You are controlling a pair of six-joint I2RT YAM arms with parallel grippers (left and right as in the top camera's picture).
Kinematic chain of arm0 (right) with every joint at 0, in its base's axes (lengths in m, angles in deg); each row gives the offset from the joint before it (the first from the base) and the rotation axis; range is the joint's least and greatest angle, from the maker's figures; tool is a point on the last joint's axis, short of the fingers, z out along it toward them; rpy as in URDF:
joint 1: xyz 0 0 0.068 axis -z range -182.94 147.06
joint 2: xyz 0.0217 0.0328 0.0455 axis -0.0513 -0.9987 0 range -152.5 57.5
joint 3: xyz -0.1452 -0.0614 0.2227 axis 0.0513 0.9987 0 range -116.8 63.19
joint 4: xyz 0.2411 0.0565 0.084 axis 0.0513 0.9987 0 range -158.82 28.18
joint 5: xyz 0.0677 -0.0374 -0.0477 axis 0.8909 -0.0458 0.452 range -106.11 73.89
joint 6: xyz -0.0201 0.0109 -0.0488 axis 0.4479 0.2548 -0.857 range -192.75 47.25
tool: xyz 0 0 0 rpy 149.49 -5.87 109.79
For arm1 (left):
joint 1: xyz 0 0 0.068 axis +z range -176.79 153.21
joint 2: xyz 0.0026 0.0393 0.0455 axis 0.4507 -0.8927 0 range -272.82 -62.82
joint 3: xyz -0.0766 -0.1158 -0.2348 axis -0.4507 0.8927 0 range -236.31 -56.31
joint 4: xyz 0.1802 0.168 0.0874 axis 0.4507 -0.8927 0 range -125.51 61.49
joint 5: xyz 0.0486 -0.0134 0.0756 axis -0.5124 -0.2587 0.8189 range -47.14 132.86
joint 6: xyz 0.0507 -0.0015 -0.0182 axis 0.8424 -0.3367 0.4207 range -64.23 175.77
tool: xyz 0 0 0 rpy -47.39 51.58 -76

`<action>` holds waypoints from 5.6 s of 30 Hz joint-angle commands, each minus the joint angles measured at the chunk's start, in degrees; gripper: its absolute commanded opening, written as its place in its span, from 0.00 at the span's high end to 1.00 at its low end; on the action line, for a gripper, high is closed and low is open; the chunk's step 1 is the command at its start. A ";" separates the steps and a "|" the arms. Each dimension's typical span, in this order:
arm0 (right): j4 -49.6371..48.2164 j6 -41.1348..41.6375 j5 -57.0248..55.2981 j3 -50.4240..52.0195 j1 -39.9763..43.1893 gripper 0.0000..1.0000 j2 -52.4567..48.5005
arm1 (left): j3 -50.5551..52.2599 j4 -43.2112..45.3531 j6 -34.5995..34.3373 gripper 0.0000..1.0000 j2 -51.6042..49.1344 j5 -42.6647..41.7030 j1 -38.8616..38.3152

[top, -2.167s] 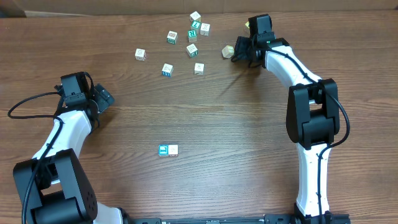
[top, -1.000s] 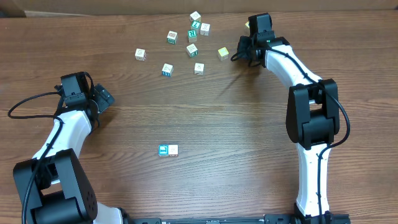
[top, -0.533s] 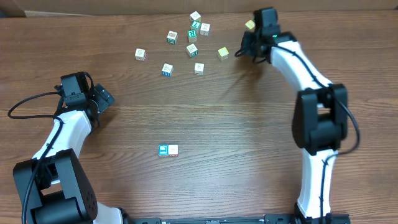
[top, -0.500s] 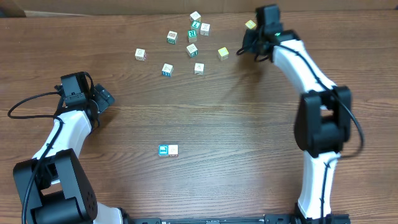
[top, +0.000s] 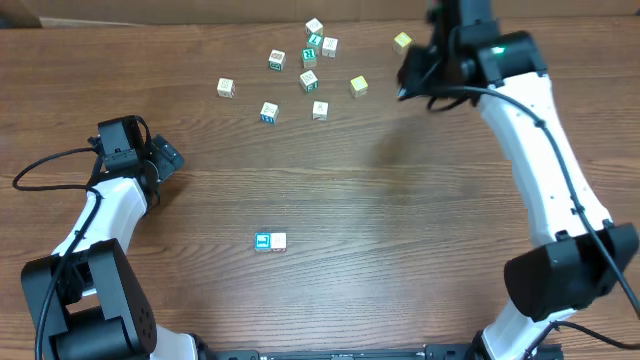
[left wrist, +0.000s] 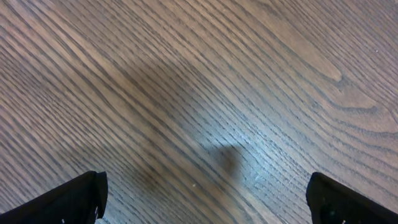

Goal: Form a horizontal line
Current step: 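Carry the held block down toward the two placed blocks, then lower the block right of the placed pair and adjust its position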

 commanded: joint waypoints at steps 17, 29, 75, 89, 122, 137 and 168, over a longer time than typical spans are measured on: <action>-8.85 12.61 2.43 28.11 -23.52 0.85 -1.05 | -0.74 0.04 0.22 0.00 0.28 0.76 -0.07; -20.72 21.66 0.22 33.33 -27.87 0.81 -1.09 | -0.74 0.04 0.20 0.00 0.28 0.76 -0.07; -20.39 25.53 2.25 34.25 -22.12 0.90 -3.04 | -0.74 0.04 0.20 0.01 0.28 0.76 -0.07; -22.08 29.59 12.07 37.59 -21.79 0.96 -3.06 | -0.74 0.04 0.20 0.00 0.28 0.76 -0.07; -24.02 33.46 10.58 38.86 -24.22 0.96 -3.26 | -0.74 0.04 0.22 0.00 0.28 0.76 -0.07; -22.40 33.46 18.27 38.86 -24.33 0.96 -3.26 | -0.74 0.04 0.20 0.00 0.28 0.76 -0.07; -22.18 40.96 9.44 38.97 -23.30 0.95 -3.37 | -0.74 0.04 0.20 0.00 0.28 0.79 -0.04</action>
